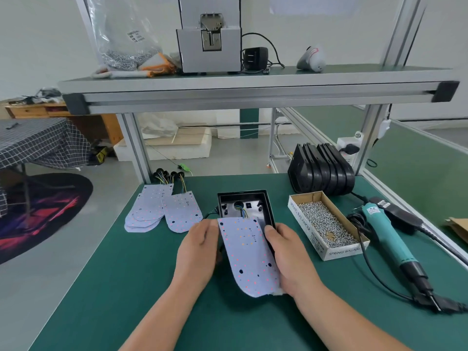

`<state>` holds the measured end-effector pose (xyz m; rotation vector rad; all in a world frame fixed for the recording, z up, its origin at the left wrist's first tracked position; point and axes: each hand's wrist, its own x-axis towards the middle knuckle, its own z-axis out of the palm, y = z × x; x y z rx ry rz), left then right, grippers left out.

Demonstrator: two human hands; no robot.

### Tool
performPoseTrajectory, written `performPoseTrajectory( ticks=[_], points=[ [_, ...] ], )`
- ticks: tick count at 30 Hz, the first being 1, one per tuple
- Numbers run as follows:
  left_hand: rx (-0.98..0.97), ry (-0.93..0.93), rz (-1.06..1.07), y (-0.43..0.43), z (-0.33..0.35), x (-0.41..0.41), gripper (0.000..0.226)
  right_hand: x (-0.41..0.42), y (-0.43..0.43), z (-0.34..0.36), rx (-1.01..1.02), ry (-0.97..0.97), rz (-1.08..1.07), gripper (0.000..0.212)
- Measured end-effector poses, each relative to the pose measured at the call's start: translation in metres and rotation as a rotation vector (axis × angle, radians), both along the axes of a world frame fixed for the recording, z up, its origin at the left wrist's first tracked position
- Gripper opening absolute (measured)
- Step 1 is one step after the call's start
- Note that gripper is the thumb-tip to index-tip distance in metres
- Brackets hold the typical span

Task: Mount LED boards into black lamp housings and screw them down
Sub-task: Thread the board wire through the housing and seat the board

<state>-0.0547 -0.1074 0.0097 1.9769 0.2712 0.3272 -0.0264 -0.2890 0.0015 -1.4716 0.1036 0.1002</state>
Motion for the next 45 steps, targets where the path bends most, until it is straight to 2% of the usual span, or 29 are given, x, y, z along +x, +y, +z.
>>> performPoseTrajectory(
  ticks=[2, 4, 6, 9, 11, 12, 14, 15, 17, 22, 25, 28, 31, 34, 40, 45],
  points=[
    [-0.296, 0.017, -0.06, -0.004, 0.006, -0.002, 0.047, 0.002, 0.001, -0.003, -0.009, -0.011, -0.018, 0.023],
    [-0.431, 0.01, -0.199, -0.004, 0.007, -0.004, 0.055, 0.002, 0.001, -0.004, 0.004, -0.023, -0.034, 0.021],
    [-0.423, -0.003, -0.33, -0.002, 0.006, -0.005, 0.05, 0.003, 0.0, -0.004, -0.005, -0.027, -0.031, 0.022],
    [-0.359, -0.001, -0.395, -0.001, -0.001, -0.004, 0.026, 0.005, -0.005, -0.003, -0.021, 0.007, 0.024, 0.031],
    [-0.305, 0.002, -0.395, -0.004, 0.0, -0.005, 0.029, 0.004, -0.006, 0.001, -0.027, 0.003, 0.072, 0.014],
    [-0.272, -0.004, -0.397, -0.006, 0.002, -0.006, 0.033, 0.004, -0.009, 0.001, -0.064, -0.035, 0.083, 0.014],
    [-0.226, -0.013, -0.389, -0.007, 0.003, -0.007, 0.044, 0.006, -0.015, 0.006, -0.292, -0.233, 0.058, 0.043],
    [-0.218, -0.013, -0.386, -0.008, 0.003, -0.005, 0.044, 0.007, -0.019, 0.011, -0.419, -0.372, 0.045, 0.049],
    [-0.245, -0.011, -0.399, -0.012, 0.001, -0.005, 0.042, 0.008, -0.022, 0.016, -0.587, -0.576, 0.091, 0.047],
    [-0.298, -0.014, -0.382, -0.015, -0.005, -0.005, 0.037, 0.01, -0.022, 0.007, -0.786, -0.515, 0.247, 0.05],
    [-0.273, -0.014, -0.326, -0.013, -0.01, -0.004, 0.041, 0.014, -0.022, 0.007, -0.799, -0.536, 0.191, 0.058],
    [-0.282, -0.024, -0.311, -0.015, -0.011, -0.004, 0.046, 0.018, -0.024, 0.005, -0.797, -0.499, 0.196, 0.056],
    [-0.307, -0.022, -0.317, -0.016, -0.011, -0.003, 0.053, 0.024, -0.026, 0.007, -0.691, -0.436, 0.199, 0.046],
    [-0.348, -0.02, -0.36, -0.014, -0.011, -0.002, 0.05, 0.031, -0.03, 0.011, -0.58, -0.423, 0.143, 0.043],
    [-0.294, -0.035, -0.433, -0.012, -0.013, -0.001, 0.039, 0.036, -0.028, 0.008, -0.523, -0.513, 0.041, 0.039],
    [-0.294, -0.039, -0.419, -0.013, -0.011, -0.002, 0.04, 0.038, -0.028, 0.007, -0.522, -0.577, -0.028, 0.038]
  ],
)
